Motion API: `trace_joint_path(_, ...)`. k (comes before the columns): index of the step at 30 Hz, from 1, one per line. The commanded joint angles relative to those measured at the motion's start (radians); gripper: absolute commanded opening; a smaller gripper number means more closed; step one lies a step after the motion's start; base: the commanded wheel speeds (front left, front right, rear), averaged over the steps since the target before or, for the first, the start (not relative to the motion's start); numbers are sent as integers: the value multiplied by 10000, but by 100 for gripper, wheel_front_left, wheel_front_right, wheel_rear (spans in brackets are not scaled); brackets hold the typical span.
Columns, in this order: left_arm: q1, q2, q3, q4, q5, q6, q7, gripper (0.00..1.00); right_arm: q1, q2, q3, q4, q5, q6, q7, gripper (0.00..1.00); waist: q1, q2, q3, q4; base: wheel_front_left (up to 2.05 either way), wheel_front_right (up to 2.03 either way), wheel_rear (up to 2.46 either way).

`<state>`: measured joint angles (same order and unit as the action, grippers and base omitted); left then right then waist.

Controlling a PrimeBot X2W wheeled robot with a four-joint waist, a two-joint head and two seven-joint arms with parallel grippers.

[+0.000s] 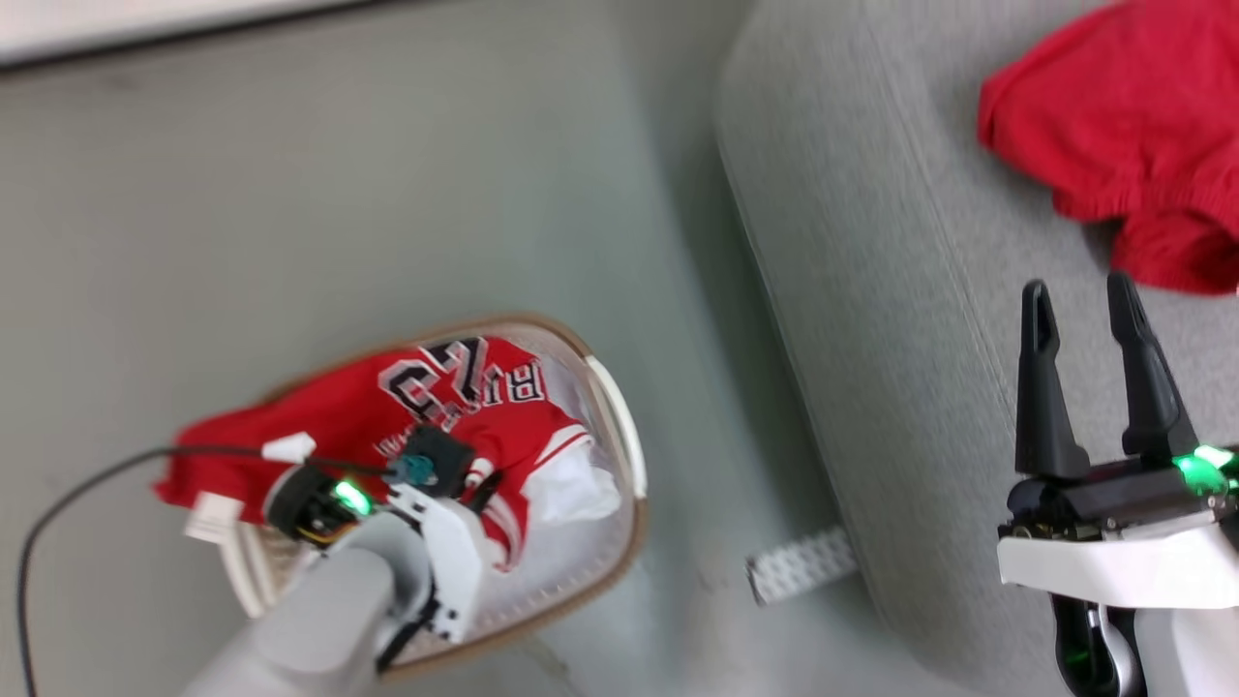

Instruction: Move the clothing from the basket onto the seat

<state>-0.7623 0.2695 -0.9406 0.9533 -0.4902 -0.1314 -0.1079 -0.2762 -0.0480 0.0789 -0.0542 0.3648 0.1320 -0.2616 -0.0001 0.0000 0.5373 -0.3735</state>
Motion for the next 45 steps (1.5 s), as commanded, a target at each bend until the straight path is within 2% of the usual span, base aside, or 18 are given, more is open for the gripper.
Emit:
trace_joint_path(1, 170, -115, 30, -88, -135, 21, -149, 0, 157, -22, -84, 88, -90, -26, -28, 100, 1, 0, -1188, 850, 0, 0, 0)
trace_joint_path(9, 700, -667, 59, -896, -805, 17, -868, 0, 773, -25, -281, 626, -471, -26, -25, 100, 1, 0, -3125, 1886, 0, 0, 0)
trace_joint_path(13, 818, -739, 199, -1548, -1062, 21, -1092, 0, 1275, -22, -349, 812, -526, -24, -25, 100, 1, 0, -3857, 2293, 0, 0, 0)
trace_joint_path(18, 865, -613, 458, -2718, -1290, 216, -1169, 0, 1878, -24, -265, 1048, -456, -24, -25, 100, 1, 0, -4538, 2679, 0, 0, 0)
trace_joint_path(24, 870, -342, 729, -4622, -1425, 719, -848, 0, 2253, -25, 115, 1273, -419, -24, -4, 100, 1, 0, -5242, 2971, 0, 0, 0)
trace_joint_path(35, 209, 232, 1468, -7567, -1828, 1620, 182, 0, 2385, -87, 860, 1462, -433, -24, 83, 100, 1, 0, -5716, 3228, 0, 0, 0)
trace_joint_path(45, -49, 482, 1834, -8378, -1917, 2036, 460, 0, 2168, -146, 1607, 1667, -506, -24, 91, 100, 1, 0, -5770, 3277, 0, 0, 0)
